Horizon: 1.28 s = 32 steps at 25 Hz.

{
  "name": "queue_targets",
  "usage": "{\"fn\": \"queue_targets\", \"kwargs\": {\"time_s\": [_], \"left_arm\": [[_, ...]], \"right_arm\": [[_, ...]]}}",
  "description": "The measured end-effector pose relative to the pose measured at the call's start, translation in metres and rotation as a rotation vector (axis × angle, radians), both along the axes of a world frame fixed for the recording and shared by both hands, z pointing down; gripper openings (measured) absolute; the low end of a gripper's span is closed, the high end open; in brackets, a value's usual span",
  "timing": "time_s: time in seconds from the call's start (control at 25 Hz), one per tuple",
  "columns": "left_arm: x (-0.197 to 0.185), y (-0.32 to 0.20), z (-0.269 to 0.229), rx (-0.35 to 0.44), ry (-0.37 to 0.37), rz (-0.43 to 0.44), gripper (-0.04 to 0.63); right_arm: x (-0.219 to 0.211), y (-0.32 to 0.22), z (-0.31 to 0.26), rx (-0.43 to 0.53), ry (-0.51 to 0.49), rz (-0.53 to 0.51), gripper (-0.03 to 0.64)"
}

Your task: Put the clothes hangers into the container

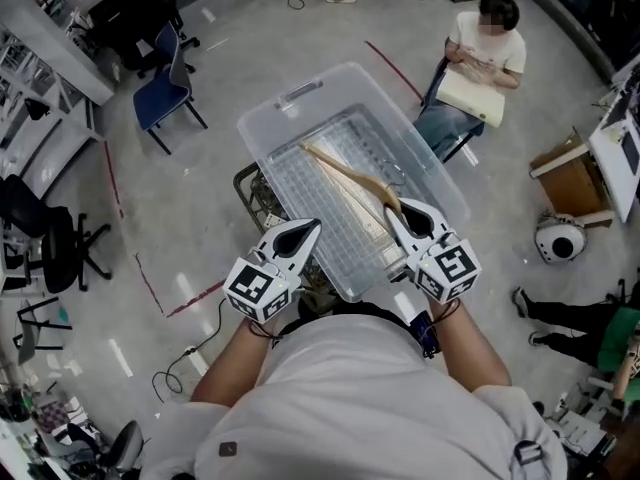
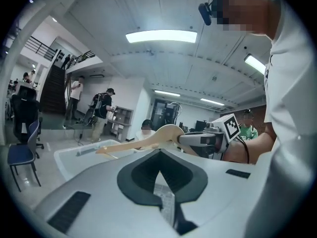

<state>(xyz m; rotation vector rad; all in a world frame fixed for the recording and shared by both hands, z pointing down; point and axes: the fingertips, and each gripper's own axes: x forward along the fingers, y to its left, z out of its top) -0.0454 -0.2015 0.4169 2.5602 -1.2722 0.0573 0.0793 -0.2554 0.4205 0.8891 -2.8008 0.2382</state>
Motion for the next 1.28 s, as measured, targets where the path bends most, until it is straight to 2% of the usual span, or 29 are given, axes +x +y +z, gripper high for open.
{"fn": "queue_targets", "kwargs": {"time_s": [0.24, 0.48, 0.64, 1.28], "left_arm": [[-0.008, -0.009, 0.007, -0.033, 0.004, -0.062, 0.015], [-0.009, -0.025, 0.031, -0.086, 0.007, -0.128, 0.015], [-0.007, -0.039, 0.043, -0.101, 0.008, -0.155, 0.015], [-0.007, -0.059, 0.096, -0.199, 0.014, -0.225, 0.015]], "right_arm": [[-0.027, -0.024, 0.019, -0.027, 0.04, -0.082, 0.064], [-0.038, -0.042, 0.072, -0.1, 0.093, -0.141, 0.064], [-0.047, -0.054, 0.106, -0.117, 0.145, -0.186, 0.064], [-0.087, -0.073, 0.26, -0.36, 0.289, -0.3, 0.066]]}}
